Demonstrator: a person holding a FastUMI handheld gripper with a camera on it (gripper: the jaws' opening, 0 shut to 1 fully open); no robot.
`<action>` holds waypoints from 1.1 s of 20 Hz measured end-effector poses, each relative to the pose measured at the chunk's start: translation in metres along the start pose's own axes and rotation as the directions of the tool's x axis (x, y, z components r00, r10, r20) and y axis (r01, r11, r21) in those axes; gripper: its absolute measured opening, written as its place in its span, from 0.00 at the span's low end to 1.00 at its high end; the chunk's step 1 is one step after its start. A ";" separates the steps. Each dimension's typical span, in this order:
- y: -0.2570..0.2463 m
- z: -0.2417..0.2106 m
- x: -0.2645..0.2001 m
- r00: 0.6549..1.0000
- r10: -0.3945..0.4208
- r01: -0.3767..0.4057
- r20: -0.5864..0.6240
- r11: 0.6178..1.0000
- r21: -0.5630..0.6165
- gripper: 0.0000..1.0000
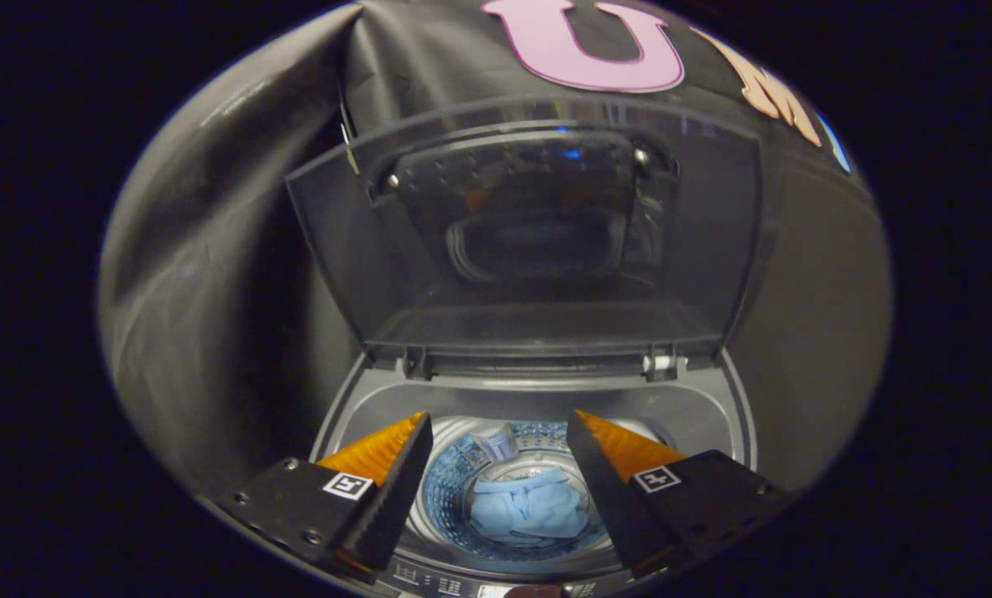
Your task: Put the clothes into the washing machine and then close the washing machine lid.
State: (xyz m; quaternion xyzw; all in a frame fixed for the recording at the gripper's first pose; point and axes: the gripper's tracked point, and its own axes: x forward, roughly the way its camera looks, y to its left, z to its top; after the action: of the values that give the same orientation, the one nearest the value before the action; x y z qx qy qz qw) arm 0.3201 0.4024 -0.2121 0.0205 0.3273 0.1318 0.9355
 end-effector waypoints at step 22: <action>-0.012 0.237 -0.027 0.819 -0.060 0.156 0.571 0.980 -0.121 0.96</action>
State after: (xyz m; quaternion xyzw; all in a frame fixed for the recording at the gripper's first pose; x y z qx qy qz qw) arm 0.4490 0.3948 -0.0118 -0.0364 0.0251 0.0926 0.9947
